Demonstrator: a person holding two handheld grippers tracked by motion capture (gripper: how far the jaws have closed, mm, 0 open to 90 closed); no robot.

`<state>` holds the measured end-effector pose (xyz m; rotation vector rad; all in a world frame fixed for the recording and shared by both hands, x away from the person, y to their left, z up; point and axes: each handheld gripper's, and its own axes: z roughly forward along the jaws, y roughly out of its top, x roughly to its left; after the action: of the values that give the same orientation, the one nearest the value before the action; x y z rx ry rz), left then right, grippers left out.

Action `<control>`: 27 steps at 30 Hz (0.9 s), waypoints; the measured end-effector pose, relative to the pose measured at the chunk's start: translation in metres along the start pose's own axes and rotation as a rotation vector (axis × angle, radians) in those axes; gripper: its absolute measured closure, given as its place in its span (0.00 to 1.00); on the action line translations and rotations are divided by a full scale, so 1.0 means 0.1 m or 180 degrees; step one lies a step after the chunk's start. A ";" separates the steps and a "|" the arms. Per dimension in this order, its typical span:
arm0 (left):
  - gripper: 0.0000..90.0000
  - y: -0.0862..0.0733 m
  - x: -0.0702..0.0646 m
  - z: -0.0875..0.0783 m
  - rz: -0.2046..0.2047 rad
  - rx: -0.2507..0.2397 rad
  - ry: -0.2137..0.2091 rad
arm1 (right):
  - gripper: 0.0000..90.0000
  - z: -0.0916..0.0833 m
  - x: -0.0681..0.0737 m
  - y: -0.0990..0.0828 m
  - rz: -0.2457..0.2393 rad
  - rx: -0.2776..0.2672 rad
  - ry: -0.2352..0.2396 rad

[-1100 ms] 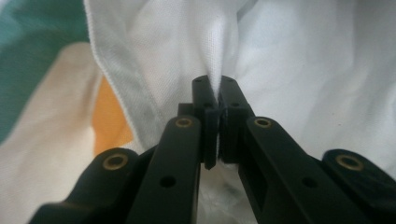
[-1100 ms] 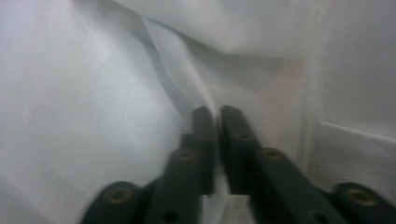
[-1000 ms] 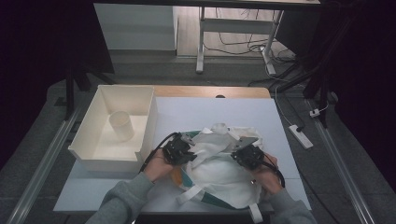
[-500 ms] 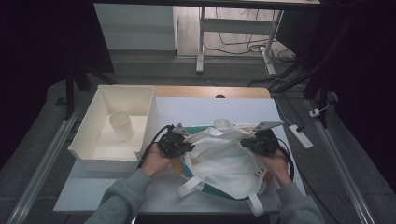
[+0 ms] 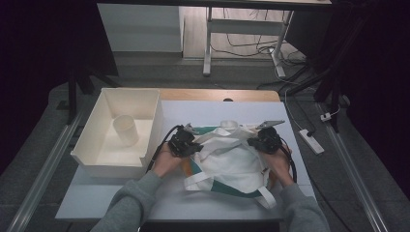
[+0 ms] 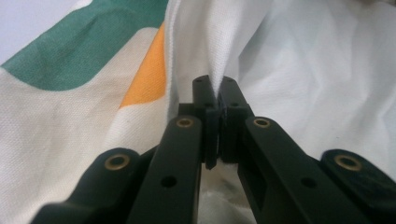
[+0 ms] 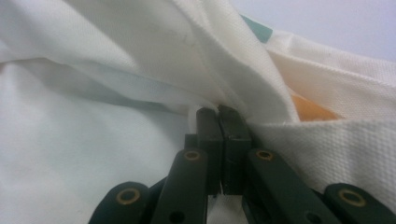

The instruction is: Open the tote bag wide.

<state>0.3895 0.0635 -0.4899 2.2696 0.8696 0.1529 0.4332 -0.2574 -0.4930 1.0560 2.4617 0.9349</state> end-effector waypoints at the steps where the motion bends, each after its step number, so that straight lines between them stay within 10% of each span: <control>1: 0.98 0.00 0.01 0.01 -0.0007 0.0009 -0.0002 | 0.99 0.03 0.00 0.00 -0.0022 0.0009 -0.0023; 27: 0.98 0.02 0.03 0.02 0.0013 -0.0042 0.0113 | 0.99 -0.01 0.07 -0.03 -0.0027 -0.0088 -0.0258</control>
<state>0.3932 0.0631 -0.4904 2.2628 0.8800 0.2007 0.4271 -0.2542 -0.4944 1.0523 2.3792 0.9029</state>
